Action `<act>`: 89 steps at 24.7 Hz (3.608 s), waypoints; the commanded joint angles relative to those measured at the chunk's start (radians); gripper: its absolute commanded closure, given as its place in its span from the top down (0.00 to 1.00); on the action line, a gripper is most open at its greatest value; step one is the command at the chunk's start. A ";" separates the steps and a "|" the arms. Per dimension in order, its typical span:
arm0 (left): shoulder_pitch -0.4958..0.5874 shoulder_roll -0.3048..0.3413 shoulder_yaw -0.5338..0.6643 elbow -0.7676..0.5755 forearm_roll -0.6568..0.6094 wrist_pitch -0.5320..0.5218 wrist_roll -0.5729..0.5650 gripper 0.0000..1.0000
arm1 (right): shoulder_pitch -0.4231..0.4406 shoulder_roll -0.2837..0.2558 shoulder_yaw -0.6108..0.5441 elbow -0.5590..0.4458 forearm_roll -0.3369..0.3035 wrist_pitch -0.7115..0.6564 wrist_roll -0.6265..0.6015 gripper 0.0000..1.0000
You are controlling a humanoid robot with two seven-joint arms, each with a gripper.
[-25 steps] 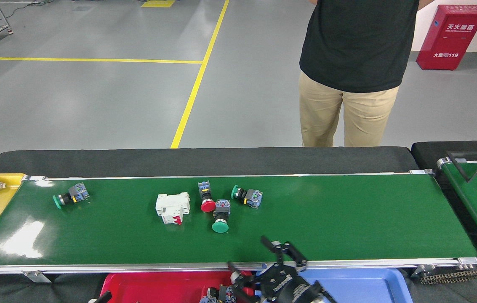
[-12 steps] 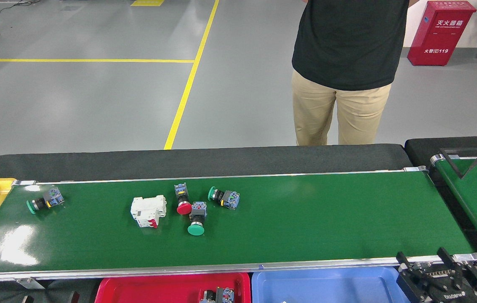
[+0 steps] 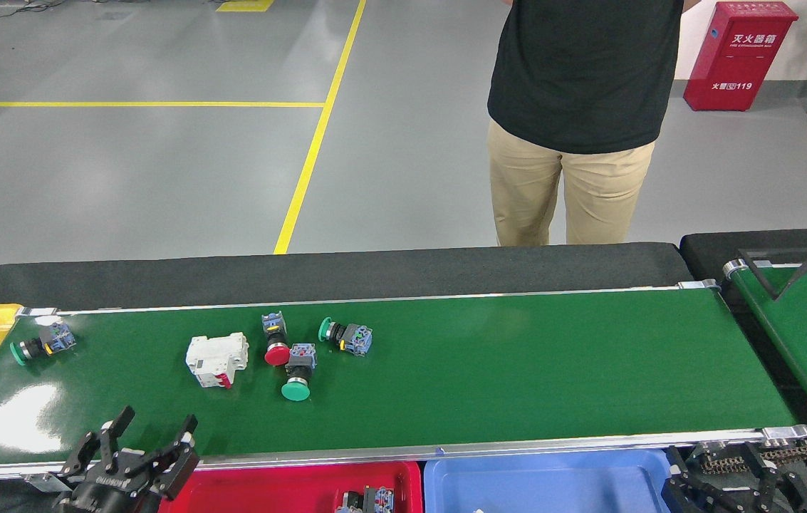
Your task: Pick switch part from conveyor to tray
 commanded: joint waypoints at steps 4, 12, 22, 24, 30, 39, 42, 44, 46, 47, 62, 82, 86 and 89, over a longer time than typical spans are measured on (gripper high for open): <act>-0.105 0.029 -0.034 0.116 -0.001 0.008 -0.006 0.99 | -0.051 0.005 0.031 -0.014 0.000 -0.047 -0.029 0.99; -0.197 0.035 -0.034 0.231 -0.003 0.066 -0.006 0.99 | -0.074 0.023 0.175 -0.014 0.006 -0.050 -0.026 0.99; -0.225 0.052 -0.032 0.266 0.014 0.146 0.007 0.05 | -0.074 0.025 0.183 -0.014 0.006 -0.043 -0.024 0.99; -0.179 0.052 -0.021 0.148 0.052 0.128 0.000 0.05 | -0.073 0.025 0.177 -0.014 0.006 -0.041 -0.023 0.99; 0.181 0.008 -0.121 -0.450 0.161 0.020 -0.006 0.12 | -0.074 0.020 0.175 -0.014 0.006 0.003 -0.023 0.99; 0.226 -0.164 -0.592 -0.484 -0.095 -0.081 -0.044 0.48 | -0.073 0.038 0.175 -0.014 0.001 0.006 -0.021 0.99; 0.185 -0.253 -0.646 -0.435 -0.208 -0.049 -0.110 0.90 | -0.074 0.045 0.177 -0.014 0.001 0.005 -0.020 0.99; 0.143 -0.285 -0.689 -0.413 -0.224 0.008 -0.125 1.00 | -0.074 0.052 0.177 -0.014 0.001 0.003 -0.020 0.99; 0.129 -0.279 -0.712 -0.413 -0.224 0.014 -0.125 1.00 | -0.074 0.055 0.177 -0.014 0.000 -0.001 -0.020 0.99; 0.131 -0.274 -0.709 -0.413 -0.222 0.012 -0.125 1.00 | -0.074 0.054 0.177 -0.014 0.001 -0.001 -0.020 0.99; 0.238 -0.150 0.235 -0.346 -0.006 0.014 -0.001 1.00 | -0.073 0.051 0.177 -0.014 0.001 -0.003 -0.021 0.99; -0.030 0.051 0.256 0.116 -0.012 0.149 0.014 1.00 | -0.076 0.058 0.177 -0.014 -0.003 -0.004 -0.024 0.99; -0.105 0.114 0.203 0.256 -0.010 0.256 0.022 1.00 | -0.077 0.063 0.177 -0.014 -0.003 -0.004 -0.024 0.99; -0.197 0.141 0.193 0.375 -0.010 0.305 0.023 1.00 | -0.077 0.068 0.177 -0.014 -0.005 -0.006 -0.026 0.99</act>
